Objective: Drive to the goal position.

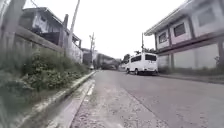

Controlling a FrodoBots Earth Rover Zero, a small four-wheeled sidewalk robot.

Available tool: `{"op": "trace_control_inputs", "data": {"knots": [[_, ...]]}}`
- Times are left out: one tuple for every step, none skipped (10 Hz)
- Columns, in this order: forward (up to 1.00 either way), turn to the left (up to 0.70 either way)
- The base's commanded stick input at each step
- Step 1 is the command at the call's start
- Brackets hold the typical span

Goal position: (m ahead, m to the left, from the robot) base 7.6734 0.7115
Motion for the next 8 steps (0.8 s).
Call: {"op": "trace_control_inputs", "data": {"knots": [[0.70, 0.28], [0.70, 0.35], [0.70, 0.35], [0.70, 0.35], [0.70, 0.35], [0.70, 0.35], [0.70, 0.27], [0.70, 0.12]]}}
